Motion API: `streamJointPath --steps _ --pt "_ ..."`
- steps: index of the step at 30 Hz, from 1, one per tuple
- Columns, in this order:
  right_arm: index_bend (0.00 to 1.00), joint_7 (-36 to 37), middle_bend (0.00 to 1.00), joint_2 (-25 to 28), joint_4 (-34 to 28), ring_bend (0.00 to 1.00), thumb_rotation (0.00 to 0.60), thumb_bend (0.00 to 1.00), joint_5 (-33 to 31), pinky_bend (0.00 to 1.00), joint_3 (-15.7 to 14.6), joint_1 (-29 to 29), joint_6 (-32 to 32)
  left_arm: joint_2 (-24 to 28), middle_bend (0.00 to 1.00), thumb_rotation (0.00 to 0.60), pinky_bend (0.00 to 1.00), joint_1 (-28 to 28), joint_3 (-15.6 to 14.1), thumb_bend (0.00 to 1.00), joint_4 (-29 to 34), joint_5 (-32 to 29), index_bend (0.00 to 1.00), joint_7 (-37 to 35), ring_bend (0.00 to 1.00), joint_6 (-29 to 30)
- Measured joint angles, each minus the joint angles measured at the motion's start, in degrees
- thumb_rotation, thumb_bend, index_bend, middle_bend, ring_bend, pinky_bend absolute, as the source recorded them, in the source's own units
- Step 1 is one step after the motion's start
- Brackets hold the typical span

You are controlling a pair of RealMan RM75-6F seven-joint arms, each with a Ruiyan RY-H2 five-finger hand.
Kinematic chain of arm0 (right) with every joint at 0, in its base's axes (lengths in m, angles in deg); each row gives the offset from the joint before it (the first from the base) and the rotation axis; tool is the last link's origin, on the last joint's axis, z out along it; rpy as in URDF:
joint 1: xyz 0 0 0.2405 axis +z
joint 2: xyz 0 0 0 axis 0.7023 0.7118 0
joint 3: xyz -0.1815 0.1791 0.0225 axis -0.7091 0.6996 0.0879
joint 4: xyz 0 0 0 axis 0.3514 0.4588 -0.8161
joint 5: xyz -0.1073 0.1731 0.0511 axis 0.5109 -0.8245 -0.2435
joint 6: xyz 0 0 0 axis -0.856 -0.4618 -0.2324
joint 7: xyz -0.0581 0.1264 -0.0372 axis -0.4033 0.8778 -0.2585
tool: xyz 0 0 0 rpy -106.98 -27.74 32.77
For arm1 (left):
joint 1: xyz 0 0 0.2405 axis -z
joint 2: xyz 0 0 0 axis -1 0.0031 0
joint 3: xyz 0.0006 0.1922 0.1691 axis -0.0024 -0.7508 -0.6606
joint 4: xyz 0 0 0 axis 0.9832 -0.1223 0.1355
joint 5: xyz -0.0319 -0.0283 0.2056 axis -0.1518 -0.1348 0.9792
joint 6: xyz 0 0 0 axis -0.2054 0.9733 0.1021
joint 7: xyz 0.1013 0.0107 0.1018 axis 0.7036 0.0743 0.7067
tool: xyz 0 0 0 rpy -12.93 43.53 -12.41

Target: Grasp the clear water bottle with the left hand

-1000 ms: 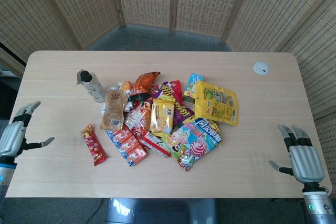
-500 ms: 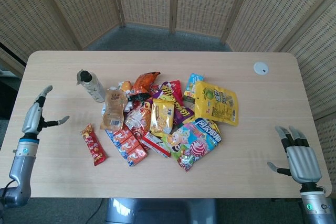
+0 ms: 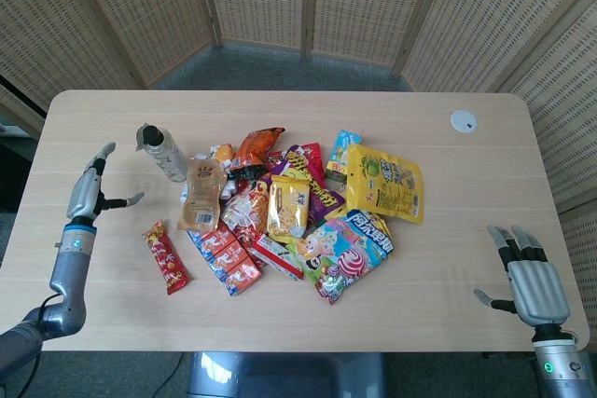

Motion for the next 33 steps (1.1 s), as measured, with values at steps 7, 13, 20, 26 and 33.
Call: streamJointPath --steps 7,13,20,26,33 --pt "0.0 -0.2 0.0 -0.4 0.3 0.0 0.515 0.0 -0.5 0.0 -0.1 0.3 0.9 -4.4 0.0 0.6 0.0 3.7 2.1 0.0 -4.3 -0.8 0.0 1.1 0.0 -0.5" --pt "0.0 -0.1 0.0 -0.2 0.0 0.0 0.515 0.0 -1.1 0.0 -0.5 0.4 2.0 -7.9 0.0 0.6 0.0 5.7 3.4 0.0 -8.3 -2.4 0.0 1.9 0.0 -1.5" --pt "0.0 0.4 0.0 0.1 -0.1 0.0 0.516 0.0 -1.3 0.0 -0.4 0.6 2.2 -11.9 0.0 0.6 0.0 8.4 4.3 0.0 -13.8 -2.2 0.0 1.0 0.0 -1.8" --pt "0.0 0.8 0.0 0.1 0.1 0.0 0.514 0.0 -1.7 0.0 -0.3 0.6 2.4 -15.6 0.0 0.6 0.0 10.9 4.9 0.0 -19.1 -1.9 0.0 -1.2 0.0 -3.2" --pt "0.0 1.7 0.0 0.3 0.4 0.0 0.51 0.0 -2.2 0.0 -0.1 0.6 2.5 -19.6 0.01 0.6 0.0 12.8 5.4 0.0 -25.1 -1.4 0.0 -4.5 0.0 -3.5"
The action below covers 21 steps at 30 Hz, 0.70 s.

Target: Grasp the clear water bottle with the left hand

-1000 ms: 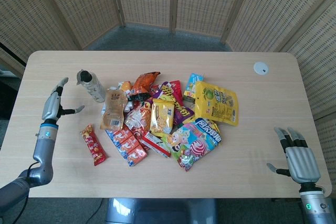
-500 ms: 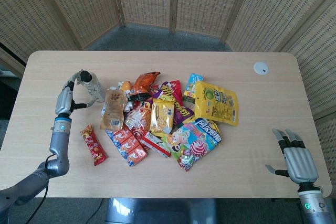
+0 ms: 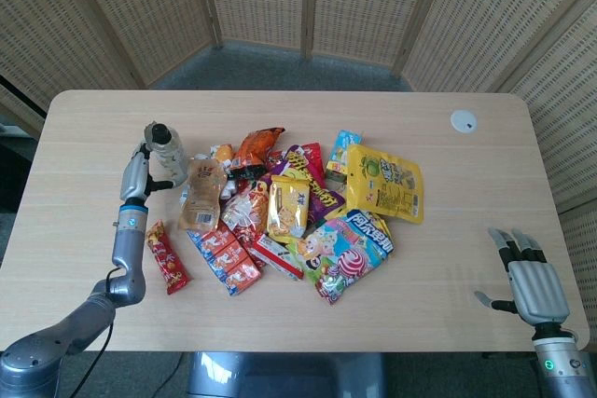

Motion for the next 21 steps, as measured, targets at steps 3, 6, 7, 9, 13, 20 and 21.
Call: streamJointPath --steps 3,6,7,9,13,20,21 --pt "0.0 0.4 0.0 0.2 0.2 0.0 0.513 0.0 -0.1 0.0 0.0 -0.1 0.0 -2.1 0.33 0.6 0.21 0.6 0.3 0.0 -3.6 0.3 0.3 -1.0 0.29 1.8" --pt "0.0 0.8 0.0 0.3 0.3 0.0 0.514 0.0 -0.3 0.0 0.0 -0.1 0.1 -4.4 0.66 0.6 0.54 1.4 0.8 0.02 -7.5 0.3 0.64 -1.2 0.61 3.6" --pt "0.0 0.9 0.0 0.3 0.3 0.0 0.513 0.0 -0.3 0.0 0.0 -0.1 0.2 -5.2 0.71 0.6 0.59 1.7 1.0 0.04 -9.0 0.2 0.7 -1.1 0.66 3.9" --pt "0.0 0.9 0.0 0.3 0.3 0.0 0.511 0.0 -0.3 0.0 0.0 0.0 0.2 -6.3 0.78 0.6 0.66 2.2 1.3 0.08 -10.8 0.0 0.78 -0.8 0.73 3.9" --pt "0.0 1.0 0.0 0.3 0.2 0.0 0.516 0.0 -0.3 0.0 0.0 0.0 0.2 -7.6 0.87 0.6 0.74 2.8 1.7 0.15 -12.8 -0.3 0.89 -0.2 0.82 3.3" --pt "0.0 0.9 0.0 0.2 0.3 0.0 0.514 0.0 -0.4 0.0 0.0 0.1 0.4 -8.0 0.91 0.6 0.77 2.8 1.5 0.16 -13.1 0.5 0.9 -1.5 0.85 5.9" --pt "0.0 0.9 0.0 0.2 0.2 0.0 0.515 0.0 -0.4 0.0 0.0 0.1 0.4 -7.9 0.91 0.6 0.77 2.8 1.4 0.16 -12.9 0.7 0.91 -1.7 0.85 6.6"
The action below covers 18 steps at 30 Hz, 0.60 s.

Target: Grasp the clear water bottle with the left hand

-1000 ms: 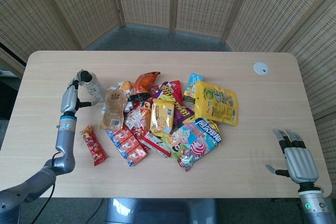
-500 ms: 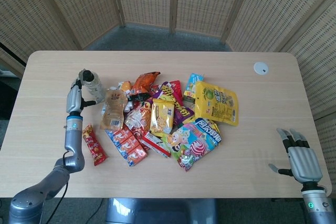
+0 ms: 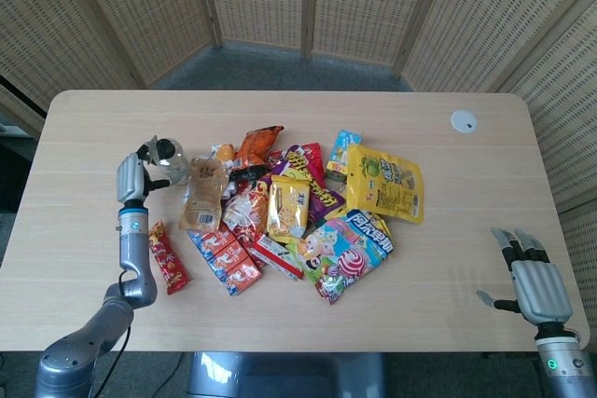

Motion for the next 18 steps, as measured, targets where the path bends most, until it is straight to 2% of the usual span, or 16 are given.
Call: streamJointPath --steps 9,15,18 --pt "0.0 0.0 0.0 0.0 -0.3 0.0 0.514 0.0 0.4 0.0 -0.1 0.0 -0.2 3.3 0.92 0.6 0.78 -0.4 -0.1 0.16 4.5 1.9 0.91 -0.9 0.87 7.8" --pt "0.0 -0.2 0.0 0.0 -0.8 0.0 0.515 0.0 0.7 0.0 -0.3 0.0 -0.3 7.6 0.92 0.6 0.78 -1.4 0.5 0.16 11.5 2.5 0.91 0.0 0.87 12.0" --pt "0.0 -0.1 0.0 0.2 -1.0 0.0 0.513 0.0 0.9 0.0 -0.2 0.0 -0.6 10.7 0.92 0.6 0.78 -2.1 1.2 0.16 17.1 2.7 0.91 1.6 0.87 14.2"
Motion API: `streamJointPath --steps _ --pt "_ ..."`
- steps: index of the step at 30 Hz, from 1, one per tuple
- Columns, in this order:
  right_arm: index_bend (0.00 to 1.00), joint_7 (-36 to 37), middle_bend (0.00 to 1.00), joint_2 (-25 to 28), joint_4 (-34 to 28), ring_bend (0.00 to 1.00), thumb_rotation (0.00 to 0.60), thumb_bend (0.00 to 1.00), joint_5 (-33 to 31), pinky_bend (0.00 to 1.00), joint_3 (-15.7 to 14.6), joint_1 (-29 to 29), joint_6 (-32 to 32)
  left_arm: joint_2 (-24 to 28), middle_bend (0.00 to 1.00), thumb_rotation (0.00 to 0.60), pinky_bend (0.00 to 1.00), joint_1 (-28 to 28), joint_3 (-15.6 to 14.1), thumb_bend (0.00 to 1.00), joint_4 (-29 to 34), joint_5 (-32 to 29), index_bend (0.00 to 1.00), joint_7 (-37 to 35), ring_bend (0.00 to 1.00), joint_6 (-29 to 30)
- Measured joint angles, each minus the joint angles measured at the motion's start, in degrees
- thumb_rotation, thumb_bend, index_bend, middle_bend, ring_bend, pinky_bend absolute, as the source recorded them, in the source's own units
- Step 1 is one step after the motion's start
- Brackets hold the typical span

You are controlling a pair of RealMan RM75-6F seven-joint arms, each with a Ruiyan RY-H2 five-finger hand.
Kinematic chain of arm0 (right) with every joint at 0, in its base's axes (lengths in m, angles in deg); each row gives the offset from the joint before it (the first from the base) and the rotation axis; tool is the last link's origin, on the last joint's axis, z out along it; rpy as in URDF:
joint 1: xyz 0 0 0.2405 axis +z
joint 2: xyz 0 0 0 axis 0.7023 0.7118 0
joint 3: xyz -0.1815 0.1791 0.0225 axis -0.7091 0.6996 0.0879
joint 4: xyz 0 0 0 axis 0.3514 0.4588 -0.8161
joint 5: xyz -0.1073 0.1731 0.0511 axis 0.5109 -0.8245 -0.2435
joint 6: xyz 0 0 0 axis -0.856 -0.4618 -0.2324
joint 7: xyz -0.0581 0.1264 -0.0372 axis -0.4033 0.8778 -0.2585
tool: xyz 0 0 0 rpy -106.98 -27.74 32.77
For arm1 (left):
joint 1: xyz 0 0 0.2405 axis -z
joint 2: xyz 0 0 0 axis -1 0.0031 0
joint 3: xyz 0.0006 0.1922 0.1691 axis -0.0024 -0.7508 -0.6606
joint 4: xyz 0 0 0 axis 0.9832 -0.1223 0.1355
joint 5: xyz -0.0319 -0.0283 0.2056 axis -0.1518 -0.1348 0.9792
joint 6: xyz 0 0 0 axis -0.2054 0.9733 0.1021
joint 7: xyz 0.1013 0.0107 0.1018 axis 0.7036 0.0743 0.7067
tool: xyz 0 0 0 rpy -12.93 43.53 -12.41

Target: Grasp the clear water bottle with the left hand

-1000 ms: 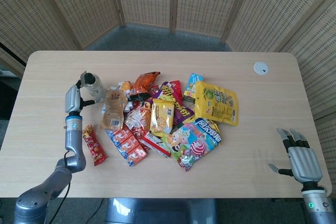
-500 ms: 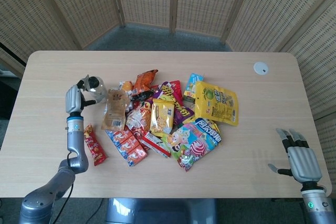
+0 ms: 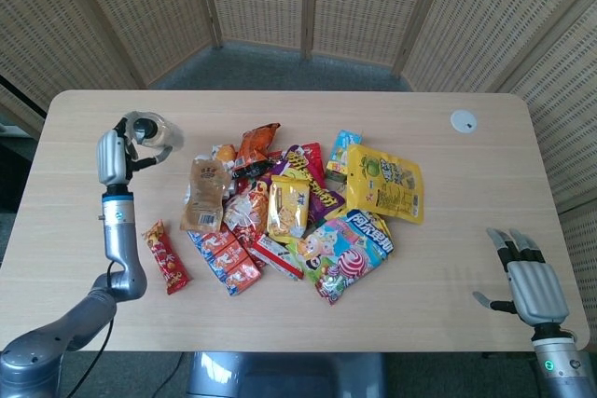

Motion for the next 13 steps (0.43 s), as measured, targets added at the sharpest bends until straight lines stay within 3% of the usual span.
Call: streamJointPath --steps 13 --pt "0.0 -0.5 0.0 0.0 -0.9 0.0 0.513 0.0 1.1 0.0 -0.4 0.1 -0.2 19.1 0.92 0.6 0.78 -3.8 5.5 0.16 37.3 -1.3 0.91 18.1 0.87 7.6"
